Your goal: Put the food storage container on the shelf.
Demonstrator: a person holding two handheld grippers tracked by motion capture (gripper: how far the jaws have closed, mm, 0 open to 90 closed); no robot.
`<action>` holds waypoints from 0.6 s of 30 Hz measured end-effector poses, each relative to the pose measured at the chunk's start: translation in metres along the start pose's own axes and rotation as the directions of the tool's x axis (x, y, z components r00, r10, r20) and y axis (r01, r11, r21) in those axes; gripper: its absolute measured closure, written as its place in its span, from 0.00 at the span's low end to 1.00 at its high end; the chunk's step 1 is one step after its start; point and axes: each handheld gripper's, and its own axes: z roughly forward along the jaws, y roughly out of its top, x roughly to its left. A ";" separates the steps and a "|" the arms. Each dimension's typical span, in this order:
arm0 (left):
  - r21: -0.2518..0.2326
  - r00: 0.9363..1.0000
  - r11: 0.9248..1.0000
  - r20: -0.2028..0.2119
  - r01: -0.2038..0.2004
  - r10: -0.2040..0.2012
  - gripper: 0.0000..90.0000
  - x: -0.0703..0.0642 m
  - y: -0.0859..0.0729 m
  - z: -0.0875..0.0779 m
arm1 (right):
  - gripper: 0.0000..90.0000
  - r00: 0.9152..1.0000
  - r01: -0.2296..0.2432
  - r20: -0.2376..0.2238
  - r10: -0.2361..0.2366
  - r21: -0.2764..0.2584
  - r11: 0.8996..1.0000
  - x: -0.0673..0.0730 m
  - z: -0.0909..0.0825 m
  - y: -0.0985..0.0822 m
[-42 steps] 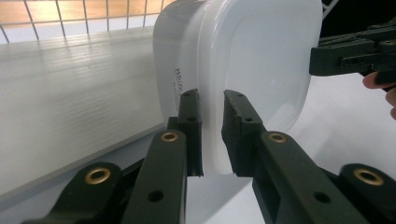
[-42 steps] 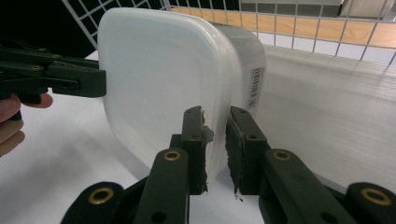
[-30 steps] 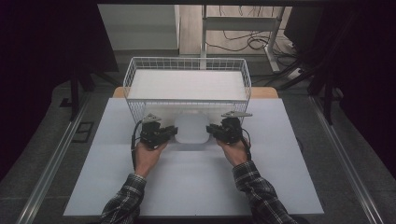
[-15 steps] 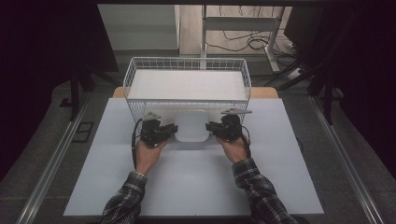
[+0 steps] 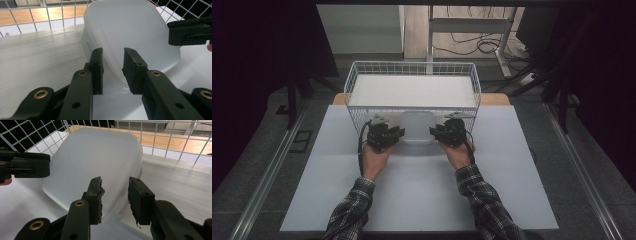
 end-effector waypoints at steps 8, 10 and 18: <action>0.004 1.000 1.000 -0.013 -0.015 0.015 0.69 -0.001 0.004 0.003 | 0.65 0.999 0.020 0.030 -0.020 0.001 1.000 -0.002 0.003 0.004; -0.002 1.000 1.000 -0.006 -0.015 0.015 0.67 -0.002 0.003 0.001 | 0.66 0.999 0.027 0.031 -0.027 0.000 1.000 -0.003 0.001 0.004; -0.020 0.997 0.997 0.028 -0.075 0.076 0.38 -0.014 -0.008 -0.019 | 0.89 0.997 0.071 -0.028 -0.071 -0.020 0.997 0.004 -0.018 0.000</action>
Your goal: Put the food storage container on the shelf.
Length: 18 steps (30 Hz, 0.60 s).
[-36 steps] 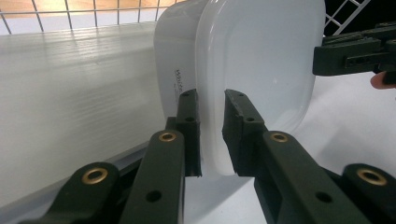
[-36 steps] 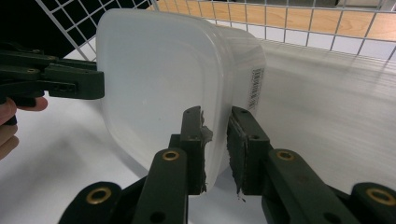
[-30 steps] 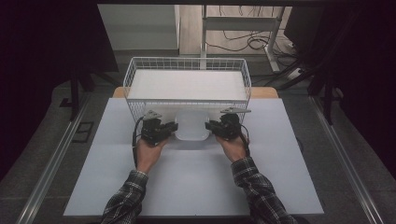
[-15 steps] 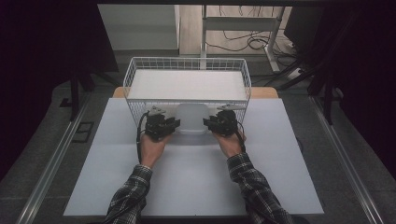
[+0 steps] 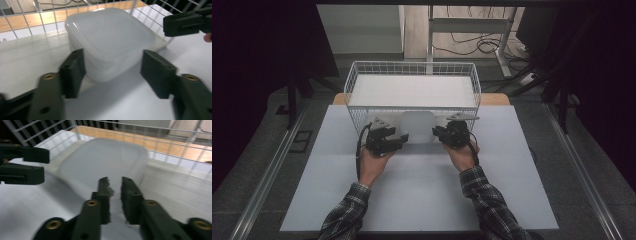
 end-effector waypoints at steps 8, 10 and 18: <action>0.005 0.999 1.000 0.042 -0.026 0.026 0.06 -0.016 -0.040 -0.037 | 0.99 0.993 0.088 -0.083 -0.083 0.055 0.995 0.025 0.012 -0.018; 0.007 0.998 1.000 0.050 -0.025 0.025 0.04 -0.020 -0.053 -0.047 | 0.99 0.992 0.103 -0.080 -0.097 0.066 0.993 0.028 0.019 -0.020; -0.012 0.994 0.996 0.064 -0.088 0.088 0.03 -0.034 -0.083 -0.078 | 0.99 0.991 0.122 -0.057 -0.118 0.088 0.989 0.028 0.043 -0.023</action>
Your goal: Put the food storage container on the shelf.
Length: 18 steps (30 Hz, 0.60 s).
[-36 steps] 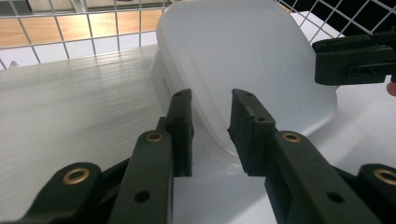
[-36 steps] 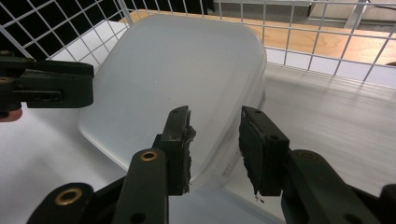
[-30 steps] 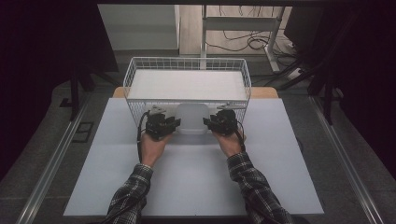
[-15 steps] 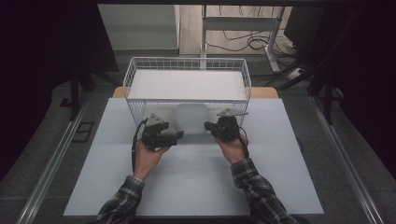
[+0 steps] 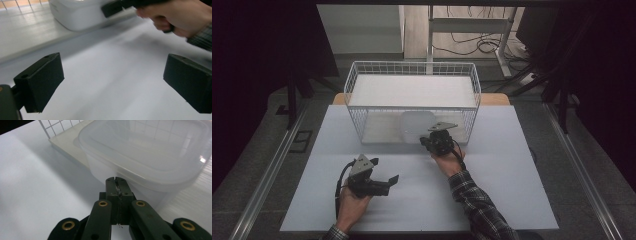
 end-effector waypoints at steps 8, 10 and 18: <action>0.010 1.000 1.000 0.007 0.029 -0.029 0.02 -0.003 -0.014 -0.009 | 0.99 1.000 0.027 0.008 -0.027 0.002 1.000 0.001 0.013 0.010; 0.000 0.999 0.999 0.009 0.033 -0.033 0.03 -0.002 -0.015 -0.011 | 0.99 0.999 0.028 0.015 -0.028 0.004 1.000 0.000 0.015 0.012; 0.018 0.999 0.999 0.011 0.036 -0.036 0.04 -0.002 -0.015 -0.012 | 0.99 1.000 0.016 0.024 -0.016 0.008 1.000 -0.005 0.021 0.016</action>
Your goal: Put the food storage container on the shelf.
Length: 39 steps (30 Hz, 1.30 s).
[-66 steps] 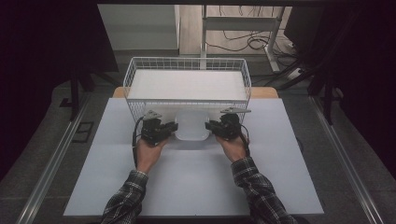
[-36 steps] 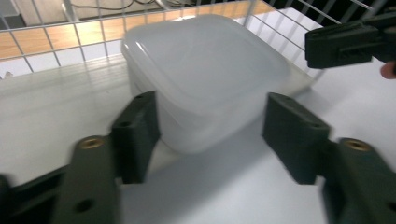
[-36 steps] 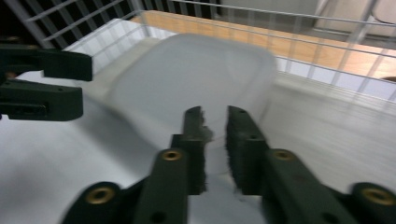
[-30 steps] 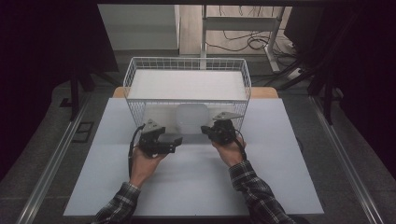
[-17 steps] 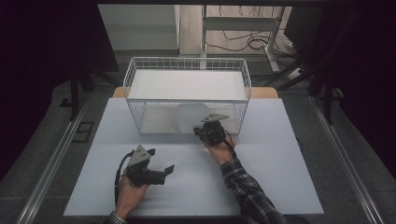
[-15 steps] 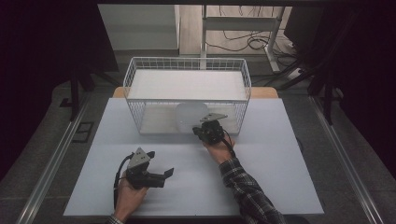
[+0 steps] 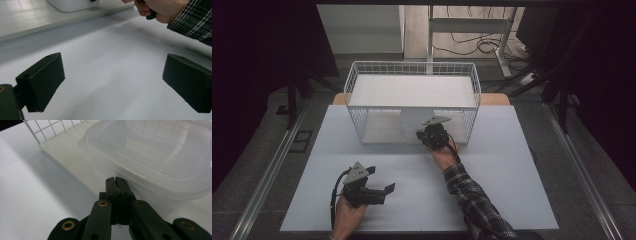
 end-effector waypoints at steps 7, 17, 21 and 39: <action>-0.006 1.000 1.000 -0.021 0.004 -0.004 0.04 0.003 -0.002 -0.001 | 0.91 1.000 0.004 -0.012 -0.004 -0.008 1.000 0.004 -0.007 0.000; 0.003 0.999 1.000 -0.032 -0.030 0.030 0.04 0.003 -0.003 0.003 | 0.62 0.998 -0.005 -0.066 0.005 -0.006 1.000 0.012 -0.021 -0.003; 0.015 0.999 0.999 -0.031 -0.038 0.038 0.04 0.002 -0.004 0.004 | 0.52 0.997 -0.006 -0.081 0.006 -0.003 1.000 0.014 -0.028 -0.004; 0.035 0.999 0.999 -0.028 -0.037 0.038 0.04 0.002 -0.004 0.006 | 0.25 0.991 0.024 -0.129 -0.026 -0.017 1.000 0.022 -0.056 -0.014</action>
